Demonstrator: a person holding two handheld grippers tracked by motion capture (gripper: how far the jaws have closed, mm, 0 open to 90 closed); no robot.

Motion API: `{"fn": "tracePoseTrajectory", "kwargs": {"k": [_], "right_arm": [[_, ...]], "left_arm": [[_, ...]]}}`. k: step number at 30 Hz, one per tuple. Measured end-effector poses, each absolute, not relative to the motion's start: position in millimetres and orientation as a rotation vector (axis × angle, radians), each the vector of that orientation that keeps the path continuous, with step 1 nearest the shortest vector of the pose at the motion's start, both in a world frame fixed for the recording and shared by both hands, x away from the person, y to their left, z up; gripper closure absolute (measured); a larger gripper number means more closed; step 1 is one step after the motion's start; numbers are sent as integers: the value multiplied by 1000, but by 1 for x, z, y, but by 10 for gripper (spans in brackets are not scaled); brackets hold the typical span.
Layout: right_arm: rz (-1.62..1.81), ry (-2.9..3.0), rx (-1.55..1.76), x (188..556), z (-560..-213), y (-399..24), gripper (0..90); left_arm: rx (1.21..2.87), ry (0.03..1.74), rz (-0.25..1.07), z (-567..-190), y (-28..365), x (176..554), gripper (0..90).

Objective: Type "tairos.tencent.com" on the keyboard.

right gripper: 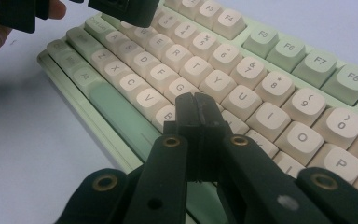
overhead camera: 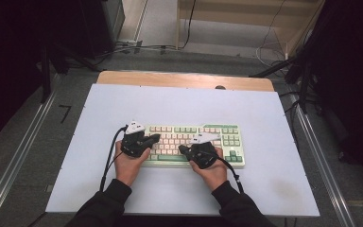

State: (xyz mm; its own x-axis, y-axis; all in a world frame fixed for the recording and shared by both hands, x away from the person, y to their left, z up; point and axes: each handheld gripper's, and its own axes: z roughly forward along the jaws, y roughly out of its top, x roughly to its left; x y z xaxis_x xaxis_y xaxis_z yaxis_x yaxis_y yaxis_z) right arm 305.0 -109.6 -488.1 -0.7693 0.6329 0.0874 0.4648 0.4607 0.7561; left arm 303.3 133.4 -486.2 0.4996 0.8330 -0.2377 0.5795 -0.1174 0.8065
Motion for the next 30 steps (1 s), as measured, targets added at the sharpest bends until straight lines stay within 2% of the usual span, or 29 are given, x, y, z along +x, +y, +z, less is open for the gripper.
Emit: {"fn": "tracePoseTrajectory", "kwargs": {"k": [30], "right_arm": [[1180,2506,952,305,-490,-108,878]], "left_arm": [[1801,1182,341,-484,134,302,900]]}}
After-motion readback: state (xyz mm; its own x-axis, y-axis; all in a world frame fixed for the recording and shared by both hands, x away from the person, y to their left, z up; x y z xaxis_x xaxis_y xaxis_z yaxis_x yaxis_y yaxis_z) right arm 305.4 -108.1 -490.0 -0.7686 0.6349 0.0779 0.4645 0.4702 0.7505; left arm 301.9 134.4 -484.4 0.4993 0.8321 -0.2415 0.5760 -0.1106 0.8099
